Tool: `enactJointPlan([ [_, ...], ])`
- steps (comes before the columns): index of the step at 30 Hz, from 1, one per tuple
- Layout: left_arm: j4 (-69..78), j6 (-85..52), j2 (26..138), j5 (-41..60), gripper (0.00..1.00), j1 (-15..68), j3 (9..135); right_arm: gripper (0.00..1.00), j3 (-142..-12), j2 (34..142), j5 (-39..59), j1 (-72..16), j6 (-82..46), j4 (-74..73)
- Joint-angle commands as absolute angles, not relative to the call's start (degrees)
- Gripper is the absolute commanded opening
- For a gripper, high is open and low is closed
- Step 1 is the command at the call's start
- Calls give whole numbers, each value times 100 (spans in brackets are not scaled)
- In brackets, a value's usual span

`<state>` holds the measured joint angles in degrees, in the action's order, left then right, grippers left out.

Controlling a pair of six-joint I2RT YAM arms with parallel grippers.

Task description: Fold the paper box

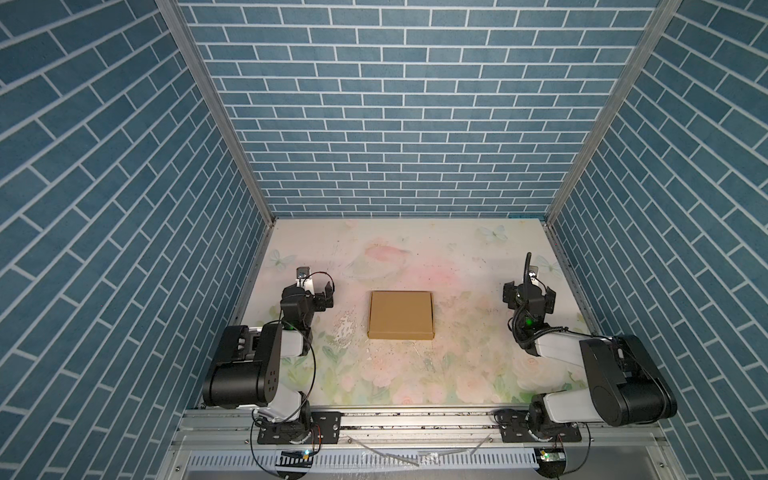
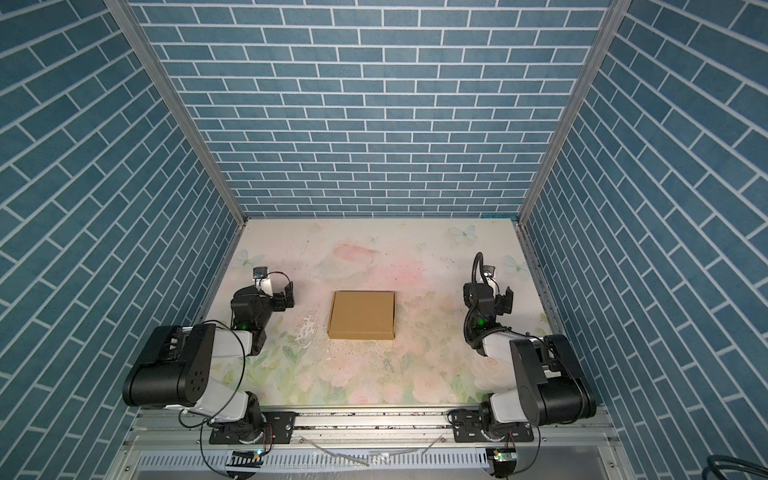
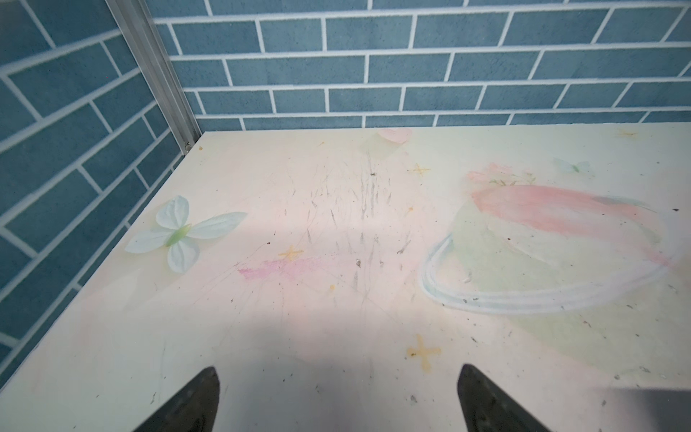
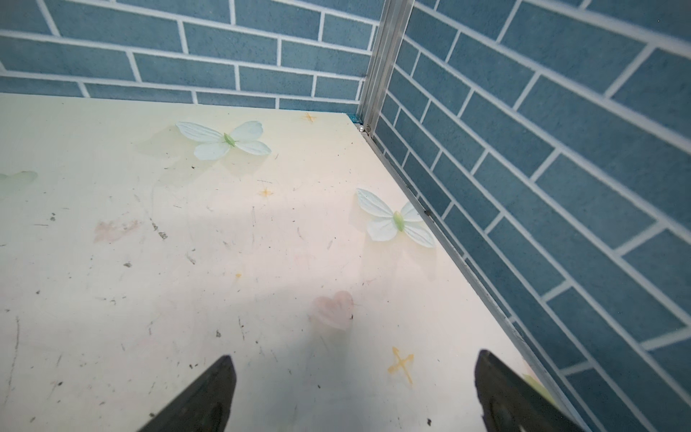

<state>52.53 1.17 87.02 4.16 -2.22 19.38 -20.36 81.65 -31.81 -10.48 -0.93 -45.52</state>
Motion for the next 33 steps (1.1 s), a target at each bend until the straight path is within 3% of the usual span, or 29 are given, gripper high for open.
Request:
enactJointPlan([
  [1, 5198, 230, 8736, 560, 100, -233, 2073, 99, -1853, 8439, -2874, -822, 163, -5677],
  [5, 5188, 231, 8736, 551, 99, -228, 2081, 99, -1908, 8392, -2601, -704, 61, -5449],
  [15, 5177, 235, 8736, 555, 99, -229, 2079, 99, -1980, 8723, -85, 13, -3, -5346],
  [33, 5010, 399, 8754, 764, 99, -176, 2174, 99, -2226, 8832, -250, 157, -229, -4993],
])
